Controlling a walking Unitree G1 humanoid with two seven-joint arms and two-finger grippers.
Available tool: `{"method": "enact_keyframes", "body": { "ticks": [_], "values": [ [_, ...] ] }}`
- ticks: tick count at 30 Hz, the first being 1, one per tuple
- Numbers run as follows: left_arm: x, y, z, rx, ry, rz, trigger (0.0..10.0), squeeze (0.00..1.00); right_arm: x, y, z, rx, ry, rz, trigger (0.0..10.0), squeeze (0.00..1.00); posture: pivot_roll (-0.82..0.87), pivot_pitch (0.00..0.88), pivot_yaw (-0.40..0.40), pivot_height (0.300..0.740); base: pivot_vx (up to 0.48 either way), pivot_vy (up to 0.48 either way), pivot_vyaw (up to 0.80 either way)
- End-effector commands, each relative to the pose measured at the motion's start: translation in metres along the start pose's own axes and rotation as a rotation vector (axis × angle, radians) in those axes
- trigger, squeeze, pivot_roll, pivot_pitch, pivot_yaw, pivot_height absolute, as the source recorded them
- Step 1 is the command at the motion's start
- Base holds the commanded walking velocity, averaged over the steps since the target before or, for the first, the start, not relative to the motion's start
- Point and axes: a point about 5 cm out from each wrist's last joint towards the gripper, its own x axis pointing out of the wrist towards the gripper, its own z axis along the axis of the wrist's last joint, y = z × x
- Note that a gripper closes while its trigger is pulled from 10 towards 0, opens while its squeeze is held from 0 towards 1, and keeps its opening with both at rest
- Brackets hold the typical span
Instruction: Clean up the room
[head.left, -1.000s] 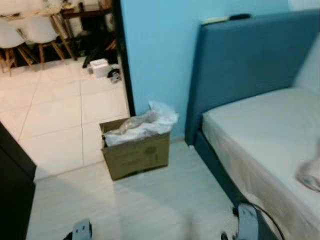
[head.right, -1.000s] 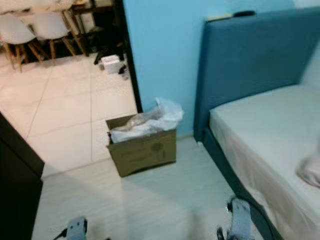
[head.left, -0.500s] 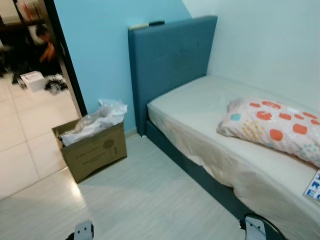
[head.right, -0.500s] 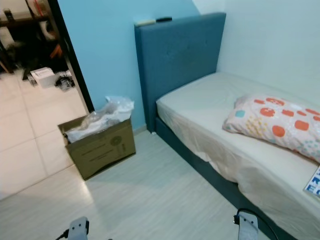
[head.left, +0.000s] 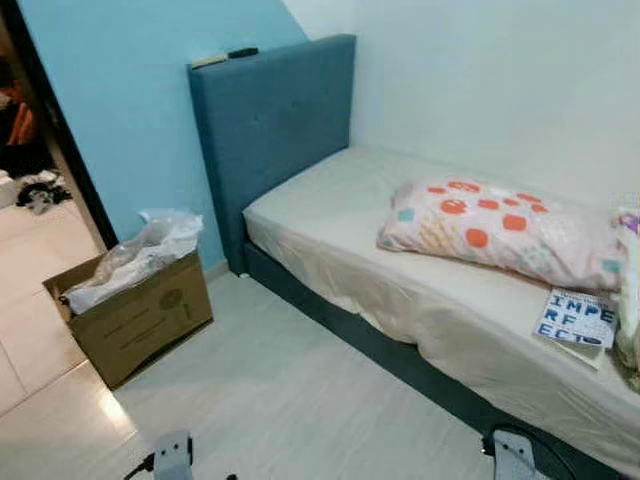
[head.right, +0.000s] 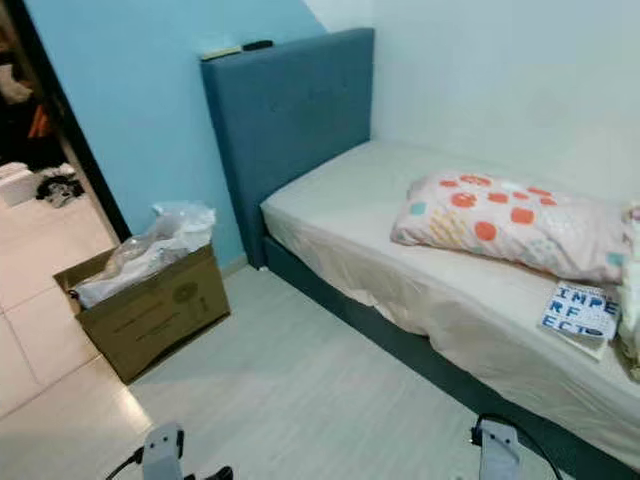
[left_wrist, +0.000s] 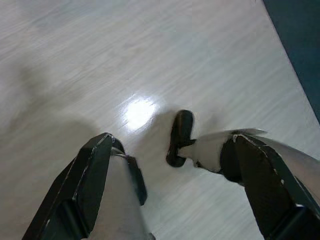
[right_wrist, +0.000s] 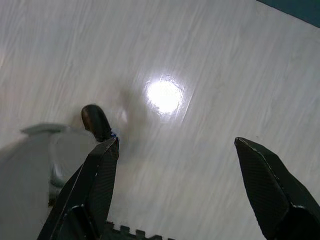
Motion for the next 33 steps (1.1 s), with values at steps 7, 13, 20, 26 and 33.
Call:
{"method": "enact_keyframes", "body": {
  "ticks": [7,13,20,26,33],
  "values": [
    [-0.001,0.002,-0.001,0.023,0.005,-0.011,10.0,0.0,0.0,0.004,0.0,0.004,-0.001,0.006,10.0,0.0,-0.09,0.009,0.004,0.704,0.0,0.0,-0.78],
    [-0.001,0.004,0.0,0.038,0.008,-0.016,10.0,0.0,0.0,0.007,-0.002,0.009,0.003,0.01,10.0,0.0,-0.09,0.012,0.009,0.704,0.0,0.0,-0.78],
    [-0.002,0.004,0.001,0.049,0.008,-0.016,10.0,0.0,0.0,0.011,-0.001,0.017,0.0,0.013,10.0,0.0,-0.09,0.014,0.012,0.704,0.0,0.0,-0.78],
    [-0.001,0.006,0.004,0.072,-0.004,0.024,10.0,0.0,0.0,0.012,0.001,0.047,-0.022,0.018,10.0,0.0,-0.09,0.009,0.013,0.704,0.0,0.0,-0.78],
    [-0.001,0.005,0.007,0.063,-0.017,0.022,10.0,0.0,0.0,0.009,0.006,0.043,-0.044,0.016,10.0,0.0,-0.09,0.005,0.013,0.704,0.0,0.0,-0.78]
  ]
}}
